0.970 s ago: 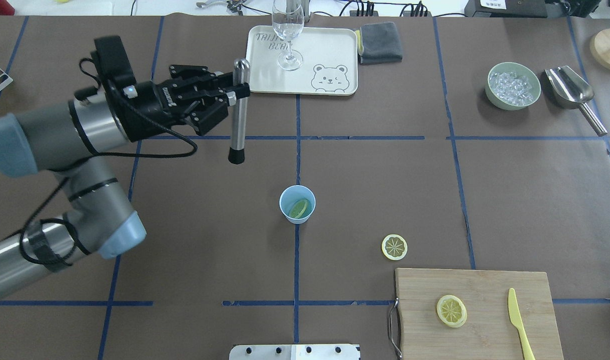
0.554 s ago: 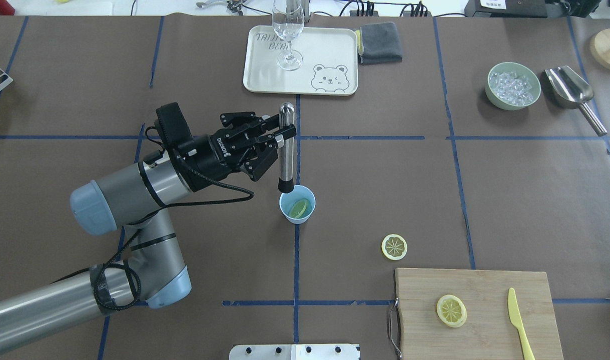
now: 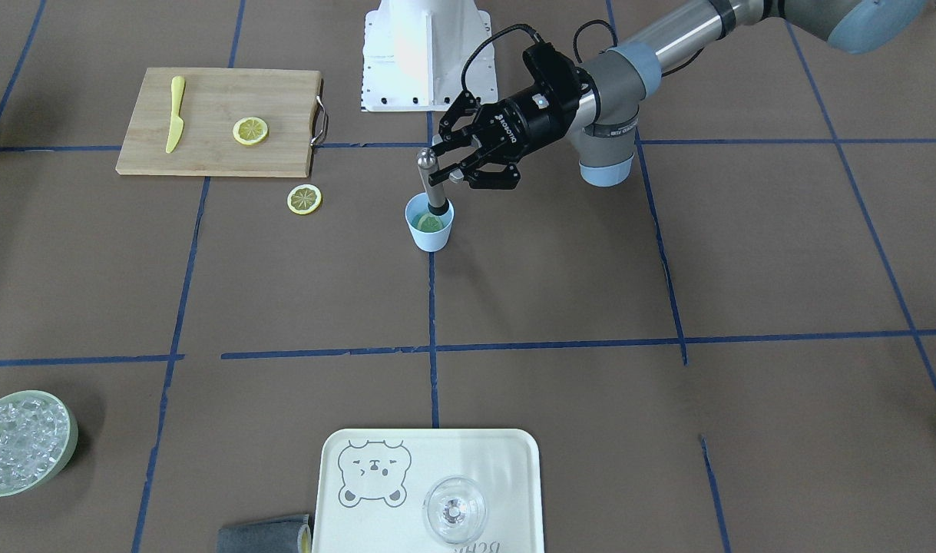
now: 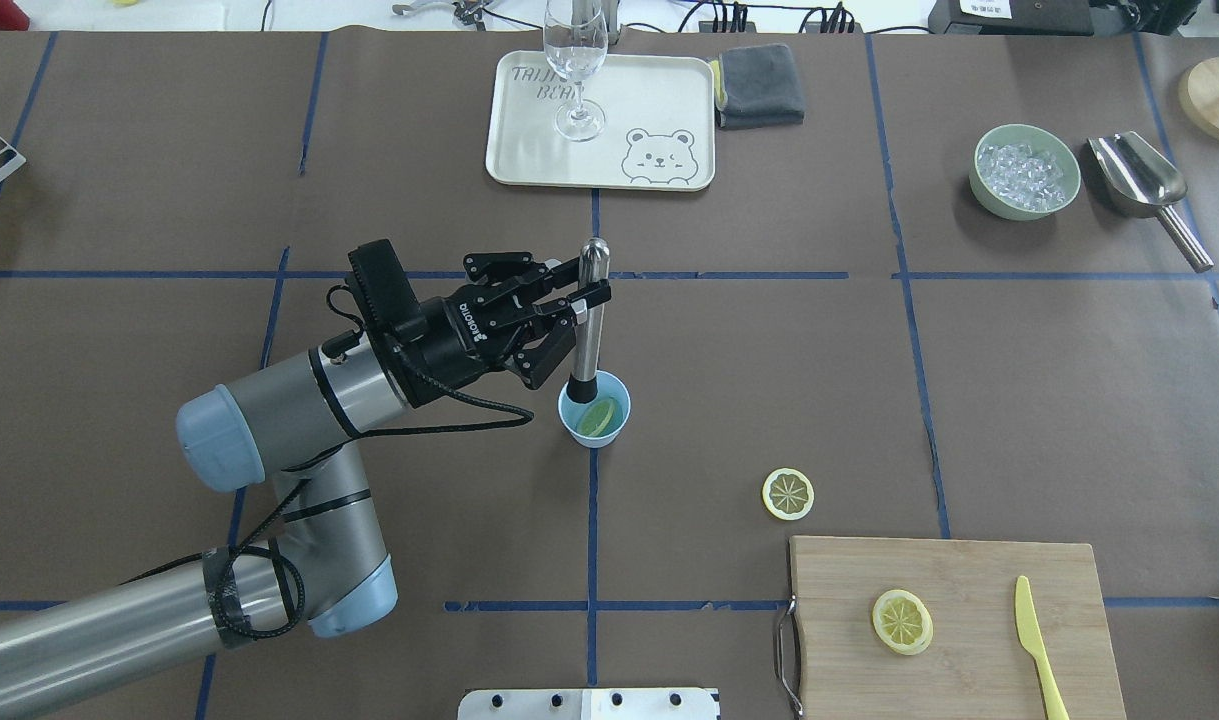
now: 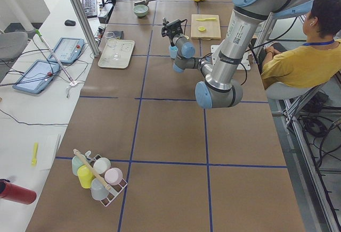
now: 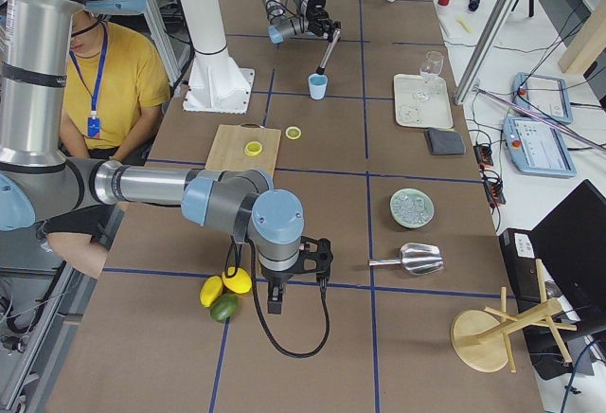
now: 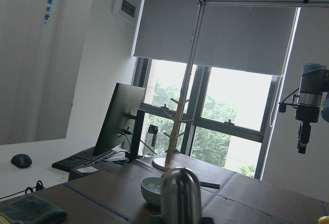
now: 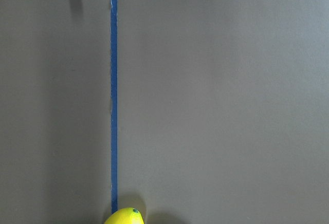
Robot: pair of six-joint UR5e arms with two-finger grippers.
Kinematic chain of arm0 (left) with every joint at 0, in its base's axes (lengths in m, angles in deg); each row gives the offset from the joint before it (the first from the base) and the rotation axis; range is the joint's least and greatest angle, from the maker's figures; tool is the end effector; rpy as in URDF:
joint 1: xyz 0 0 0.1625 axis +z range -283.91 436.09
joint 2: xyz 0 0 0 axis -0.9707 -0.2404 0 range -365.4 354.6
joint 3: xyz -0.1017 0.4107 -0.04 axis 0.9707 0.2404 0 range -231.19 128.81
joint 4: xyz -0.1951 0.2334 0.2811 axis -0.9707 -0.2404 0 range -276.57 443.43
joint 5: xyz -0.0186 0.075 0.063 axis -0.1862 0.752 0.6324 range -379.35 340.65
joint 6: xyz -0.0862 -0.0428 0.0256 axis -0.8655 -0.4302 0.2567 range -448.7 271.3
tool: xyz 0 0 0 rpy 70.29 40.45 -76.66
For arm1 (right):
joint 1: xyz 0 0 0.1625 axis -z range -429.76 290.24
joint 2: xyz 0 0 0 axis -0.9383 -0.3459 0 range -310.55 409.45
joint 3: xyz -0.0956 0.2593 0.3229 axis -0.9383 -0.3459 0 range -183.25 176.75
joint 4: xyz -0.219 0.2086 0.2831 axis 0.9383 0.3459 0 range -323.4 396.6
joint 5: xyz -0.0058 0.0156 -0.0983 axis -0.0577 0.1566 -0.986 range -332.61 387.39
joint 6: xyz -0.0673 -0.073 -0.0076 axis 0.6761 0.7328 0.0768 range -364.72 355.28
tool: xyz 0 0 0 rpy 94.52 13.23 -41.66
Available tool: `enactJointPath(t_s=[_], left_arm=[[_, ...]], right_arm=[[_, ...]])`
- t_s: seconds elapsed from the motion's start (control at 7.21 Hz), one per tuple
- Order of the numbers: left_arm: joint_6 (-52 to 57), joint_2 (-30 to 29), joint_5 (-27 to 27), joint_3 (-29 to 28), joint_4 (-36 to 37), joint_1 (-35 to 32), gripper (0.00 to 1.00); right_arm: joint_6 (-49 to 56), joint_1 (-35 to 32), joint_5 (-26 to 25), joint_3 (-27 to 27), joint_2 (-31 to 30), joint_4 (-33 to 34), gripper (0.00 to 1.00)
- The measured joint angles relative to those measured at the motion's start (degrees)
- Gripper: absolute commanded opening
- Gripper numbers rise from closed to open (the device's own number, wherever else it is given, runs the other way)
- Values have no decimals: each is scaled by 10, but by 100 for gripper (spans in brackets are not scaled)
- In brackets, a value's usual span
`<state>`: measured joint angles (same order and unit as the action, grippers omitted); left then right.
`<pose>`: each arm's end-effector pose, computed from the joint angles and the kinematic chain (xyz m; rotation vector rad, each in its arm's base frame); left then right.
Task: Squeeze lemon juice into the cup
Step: 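Press the muddler down onto the lemon slice inside the cup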
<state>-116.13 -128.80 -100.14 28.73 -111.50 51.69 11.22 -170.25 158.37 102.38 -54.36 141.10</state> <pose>0.4935 -0.3877 0.2228 1.6000 1.5601 0.1840 0.1346 -0.3527 0.6581 -0.0436 -0.7416 -0.0117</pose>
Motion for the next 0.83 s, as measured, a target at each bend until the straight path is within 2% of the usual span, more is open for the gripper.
enactJointPath(t_s=[0.42, 0.83], left_arm=[[34, -10, 1, -30, -1, 14, 0], [53, -10, 25, -56, -2, 36, 0]], right_arm=[[-5, -2, -1, 1, 0, 0, 100], [-5, -6, -1, 1, 0, 0, 100]])
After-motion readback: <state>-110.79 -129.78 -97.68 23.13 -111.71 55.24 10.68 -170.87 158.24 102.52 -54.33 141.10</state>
